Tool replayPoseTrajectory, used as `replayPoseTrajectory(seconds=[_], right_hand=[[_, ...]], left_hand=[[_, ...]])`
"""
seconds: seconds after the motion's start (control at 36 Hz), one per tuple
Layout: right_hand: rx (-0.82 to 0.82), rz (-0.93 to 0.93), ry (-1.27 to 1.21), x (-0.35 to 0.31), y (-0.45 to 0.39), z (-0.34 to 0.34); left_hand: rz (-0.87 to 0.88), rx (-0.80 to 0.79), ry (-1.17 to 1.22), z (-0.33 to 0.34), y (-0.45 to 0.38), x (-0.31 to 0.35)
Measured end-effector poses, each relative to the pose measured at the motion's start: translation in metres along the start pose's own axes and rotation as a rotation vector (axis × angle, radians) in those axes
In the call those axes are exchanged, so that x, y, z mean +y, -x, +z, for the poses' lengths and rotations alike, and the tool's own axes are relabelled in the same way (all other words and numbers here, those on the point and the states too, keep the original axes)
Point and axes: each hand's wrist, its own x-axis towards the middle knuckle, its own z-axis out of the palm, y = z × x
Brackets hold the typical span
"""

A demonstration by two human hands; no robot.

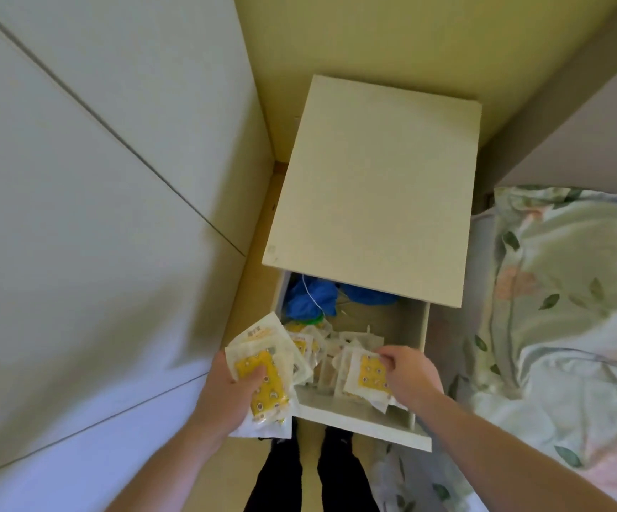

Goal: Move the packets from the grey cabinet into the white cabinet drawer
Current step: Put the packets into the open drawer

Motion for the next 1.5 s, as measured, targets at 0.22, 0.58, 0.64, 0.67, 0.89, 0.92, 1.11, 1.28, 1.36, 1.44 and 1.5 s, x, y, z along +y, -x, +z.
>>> replayPoseTrajectory(seconds=[0.22,0.58,0.64,0.67,0.89,0.92,1.11,1.28,1.36,1.44,1.5], right_hand=[[-0.037,0.0,0.096,0.018,-0.042,0.055],[0.014,0.067,0.042,0.026,-0.03,0.062],[0.043,0.075,-0.001,0.024,-0.026,0.06],[0.055,0.092,-0.036,0.022,-0.025,0.059],[-0.001,0.24,-0.394,-0.01,-0.011,0.07],[-0.007,0.253,-0.439,-0.016,-0.011,0.075],[-0.111,0.303,-0.644,-0.065,-0.033,0.114],[-0.231,0.384,-0.766,-0.084,-0.054,0.143],[-0.192,0.372,-0.653,-0.081,-0.052,0.141],[-0.174,0.384,-0.656,-0.077,-0.039,0.121],[-0.22,0.4,-0.855,-0.079,-0.025,0.103]], left_hand=[[-0.018,0.026,-0.014,0.002,-0.038,-0.021],[-0.056,-0.014,-0.051,0.001,-0.039,-0.017],[-0.052,-0.016,-0.061,0.0,-0.039,-0.015],[-0.047,-0.015,-0.067,-0.001,-0.04,-0.014],[-0.026,-0.002,-0.072,-0.022,-0.042,-0.011],[-0.02,-0.002,-0.07,-0.024,-0.043,-0.011],[-0.022,-0.049,-0.063,-0.033,-0.045,-0.022],[-0.018,-0.095,-0.062,-0.029,-0.046,-0.028],[0.002,-0.123,-0.06,-0.024,-0.044,-0.027],[0.027,-0.124,-0.064,-0.018,-0.043,-0.027],[0.029,-0.144,-0.092,-0.015,-0.042,-0.025]])
